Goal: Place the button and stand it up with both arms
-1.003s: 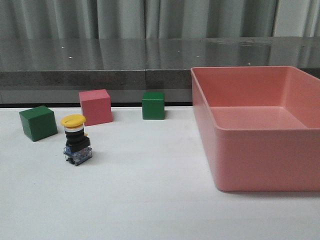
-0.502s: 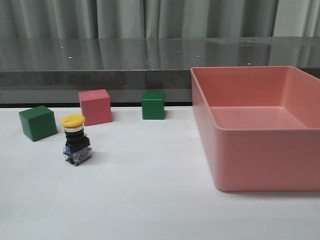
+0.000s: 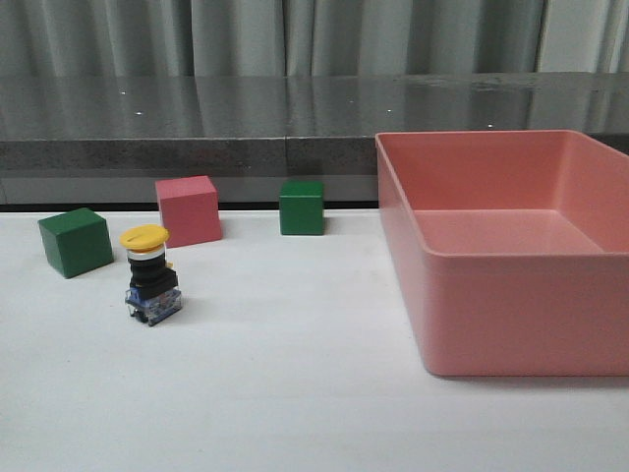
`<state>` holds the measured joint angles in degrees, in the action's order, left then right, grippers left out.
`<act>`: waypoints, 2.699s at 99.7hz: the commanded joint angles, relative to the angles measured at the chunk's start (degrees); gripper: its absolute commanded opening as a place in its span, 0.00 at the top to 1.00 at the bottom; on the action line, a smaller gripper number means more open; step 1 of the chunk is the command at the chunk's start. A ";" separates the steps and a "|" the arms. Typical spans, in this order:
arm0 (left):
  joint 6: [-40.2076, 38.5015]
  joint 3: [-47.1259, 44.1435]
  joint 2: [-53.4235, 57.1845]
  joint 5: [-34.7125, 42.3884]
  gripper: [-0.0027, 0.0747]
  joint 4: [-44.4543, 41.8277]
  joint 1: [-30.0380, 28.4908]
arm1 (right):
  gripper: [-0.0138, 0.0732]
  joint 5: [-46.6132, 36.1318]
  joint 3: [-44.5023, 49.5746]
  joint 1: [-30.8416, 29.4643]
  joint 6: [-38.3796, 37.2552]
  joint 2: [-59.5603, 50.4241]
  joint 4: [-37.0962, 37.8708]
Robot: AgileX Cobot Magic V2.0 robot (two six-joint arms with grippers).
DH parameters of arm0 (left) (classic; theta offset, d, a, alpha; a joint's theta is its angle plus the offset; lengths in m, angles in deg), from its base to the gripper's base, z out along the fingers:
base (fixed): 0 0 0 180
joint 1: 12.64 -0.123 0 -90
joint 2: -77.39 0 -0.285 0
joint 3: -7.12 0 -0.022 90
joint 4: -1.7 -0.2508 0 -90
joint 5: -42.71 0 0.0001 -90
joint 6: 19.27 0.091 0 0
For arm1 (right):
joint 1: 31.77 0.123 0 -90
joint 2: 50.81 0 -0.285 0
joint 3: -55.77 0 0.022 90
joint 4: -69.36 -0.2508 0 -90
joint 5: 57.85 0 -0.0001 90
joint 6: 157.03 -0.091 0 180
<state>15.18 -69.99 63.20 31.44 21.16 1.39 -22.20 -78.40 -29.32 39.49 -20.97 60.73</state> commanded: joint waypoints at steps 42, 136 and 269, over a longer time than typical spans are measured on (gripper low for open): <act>-16.81 -2.76 8.65 10.78 0.99 -23.78 -6.25 | 0.91 -4.25 -1.40 -0.45 0.15 0.38 -0.08; -20.49 -2.76 8.53 10.93 0.99 -24.13 -11.55 | 0.91 -3.97 -1.40 -0.45 0.15 0.45 -0.08; -20.49 -2.76 8.53 10.93 0.99 -24.13 -11.55 | 0.91 -34.14 32.10 4.65 -12.81 -23.83 7.02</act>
<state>-4.52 -69.99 69.88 37.75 -3.07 -10.01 -51.33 -45.58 -24.66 26.87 -43.67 67.35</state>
